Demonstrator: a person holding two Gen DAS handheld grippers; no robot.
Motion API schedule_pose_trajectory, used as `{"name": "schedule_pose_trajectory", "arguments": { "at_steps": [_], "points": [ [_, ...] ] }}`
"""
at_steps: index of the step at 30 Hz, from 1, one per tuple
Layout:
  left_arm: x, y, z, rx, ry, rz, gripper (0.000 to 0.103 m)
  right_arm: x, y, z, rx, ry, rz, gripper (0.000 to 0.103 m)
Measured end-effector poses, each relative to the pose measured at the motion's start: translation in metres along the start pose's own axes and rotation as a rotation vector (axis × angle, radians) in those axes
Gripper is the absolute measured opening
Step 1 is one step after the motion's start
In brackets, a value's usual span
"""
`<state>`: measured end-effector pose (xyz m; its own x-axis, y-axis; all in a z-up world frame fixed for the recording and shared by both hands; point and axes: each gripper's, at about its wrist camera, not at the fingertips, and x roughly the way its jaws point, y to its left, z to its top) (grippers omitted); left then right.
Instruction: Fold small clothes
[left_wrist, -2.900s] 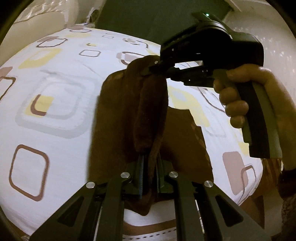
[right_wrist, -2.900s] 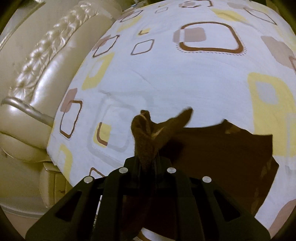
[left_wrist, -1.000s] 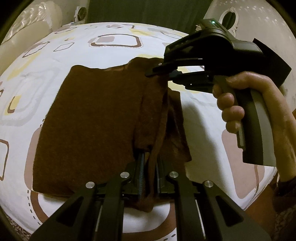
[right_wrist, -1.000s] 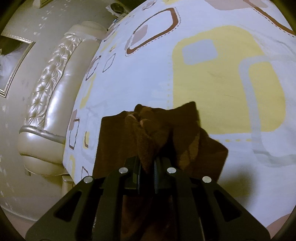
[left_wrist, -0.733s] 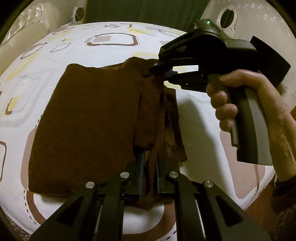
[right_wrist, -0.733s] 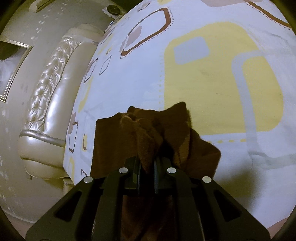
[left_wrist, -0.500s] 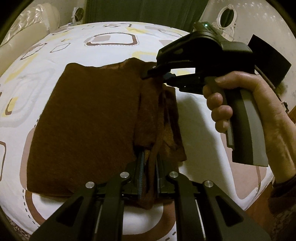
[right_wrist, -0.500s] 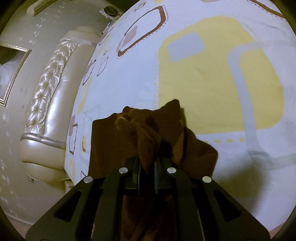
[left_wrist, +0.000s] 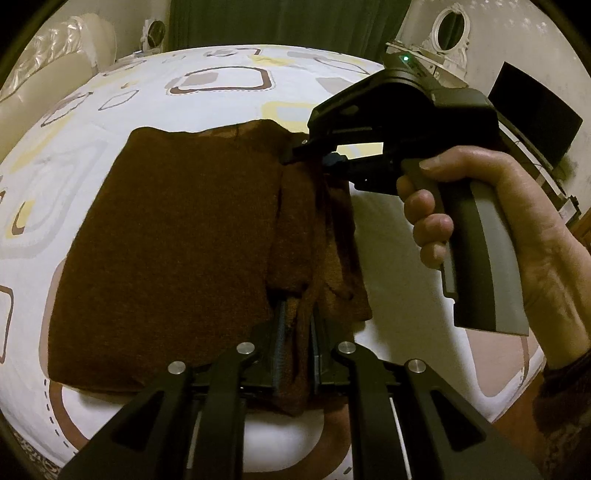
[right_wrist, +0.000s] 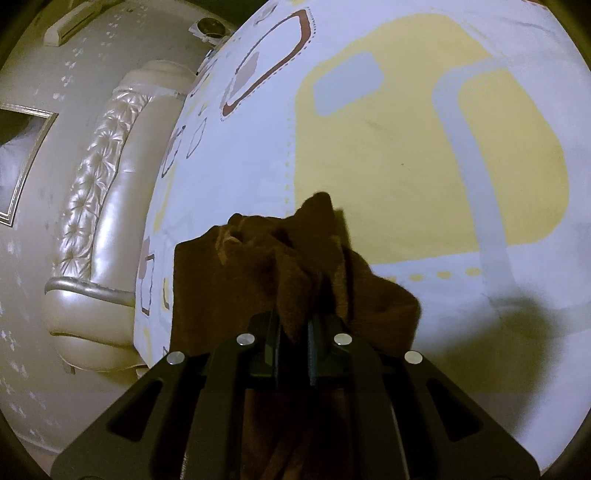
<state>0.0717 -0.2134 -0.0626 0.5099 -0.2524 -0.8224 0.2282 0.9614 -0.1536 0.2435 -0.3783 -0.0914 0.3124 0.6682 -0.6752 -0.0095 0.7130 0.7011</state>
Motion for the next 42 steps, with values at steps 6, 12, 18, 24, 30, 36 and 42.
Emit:
{"name": "schedule_pose_trajectory", "arguments": {
  "at_steps": [6,12,18,24,30,36,42],
  "points": [
    [-0.003,-0.007,-0.003,0.022,-0.022,0.024,0.012,-0.004,-0.007,0.001,0.032,-0.018,0.021,0.011],
    [-0.005,-0.014,-0.006,0.058,-0.041,0.037,0.018,-0.016,-0.021,0.000,0.065,-0.052,0.019,0.013],
    [-0.009,-0.032,-0.008,0.120,-0.071,0.037,0.031,-0.041,-0.033,-0.004,0.096,-0.115,0.012,0.020],
    [-0.016,-0.052,-0.017,0.216,-0.097,-0.069,0.044,-0.082,-0.051,-0.026,0.134,-0.197,0.038,0.046],
    [-0.037,-0.059,-0.034,0.295,-0.128,-0.177,0.044,-0.118,-0.071,-0.072,0.194,-0.272,0.074,0.056],
    [-0.067,0.010,-0.039,0.143,-0.155,-0.289,0.056,-0.126,-0.071,-0.121,0.208,-0.276,0.091,0.062],
    [-0.084,0.118,-0.038,-0.124,-0.167,-0.363,0.073,-0.104,-0.050,-0.155,0.183,-0.210,0.133,0.068]
  ]
}}
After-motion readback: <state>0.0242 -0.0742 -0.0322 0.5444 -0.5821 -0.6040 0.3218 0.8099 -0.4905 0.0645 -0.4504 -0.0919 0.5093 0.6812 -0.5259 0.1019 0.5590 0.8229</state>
